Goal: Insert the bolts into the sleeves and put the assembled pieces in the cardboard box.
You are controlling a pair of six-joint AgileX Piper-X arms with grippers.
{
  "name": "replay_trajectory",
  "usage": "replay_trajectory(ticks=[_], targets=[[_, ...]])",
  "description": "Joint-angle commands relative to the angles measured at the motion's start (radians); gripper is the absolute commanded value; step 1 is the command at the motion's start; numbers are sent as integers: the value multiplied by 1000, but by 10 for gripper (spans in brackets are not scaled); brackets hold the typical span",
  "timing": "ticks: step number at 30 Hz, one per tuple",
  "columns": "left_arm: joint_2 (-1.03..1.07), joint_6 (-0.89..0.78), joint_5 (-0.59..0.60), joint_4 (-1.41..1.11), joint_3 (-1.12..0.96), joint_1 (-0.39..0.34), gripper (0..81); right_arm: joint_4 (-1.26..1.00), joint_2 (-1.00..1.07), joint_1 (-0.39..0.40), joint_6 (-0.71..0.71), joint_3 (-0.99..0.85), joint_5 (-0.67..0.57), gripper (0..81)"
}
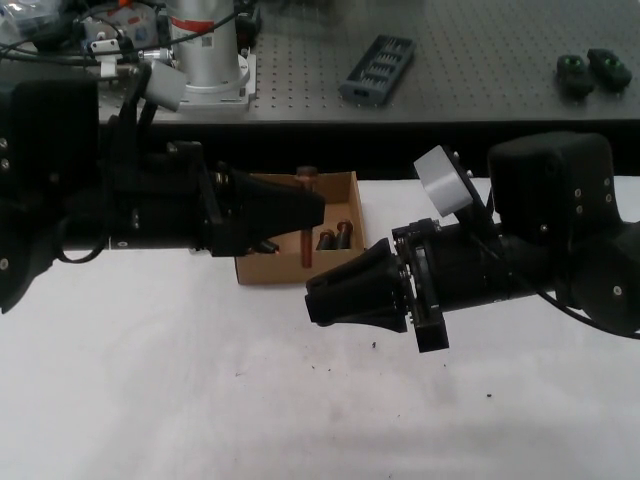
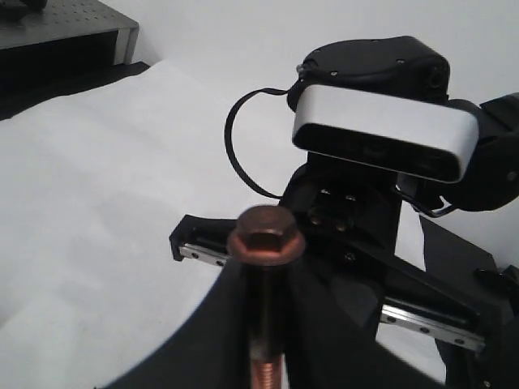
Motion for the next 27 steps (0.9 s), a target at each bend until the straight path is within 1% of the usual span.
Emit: replay_trajectory(ticks=[1, 5, 9, 13, 18, 22, 27], targets=[[-14, 24, -22, -5, -13, -3, 6, -16, -22, 1, 4, -2, -8, 43], [-14, 24, -68, -5, -13, -3, 6, -16, -22, 1, 28, -2, -17, 43], [-14, 24, -76, -5, -13, -3, 6, -28, -22, 1, 35, -2, -17, 43], [-11, 15, -96, -19, -13, -3, 6, -88, -22, 1, 56, -2, -17, 43], [11, -76, -96, -106, -13, -3, 6, -129, -22, 1, 94, -2, 7, 43], [21, -103, -99, -148, -12, -3, 6, -121, -22, 1, 94, -2, 7, 43], [21, -135, -97, -154, -7, -3, 6, -121, -22, -7, 94, -2, 36, 43]])
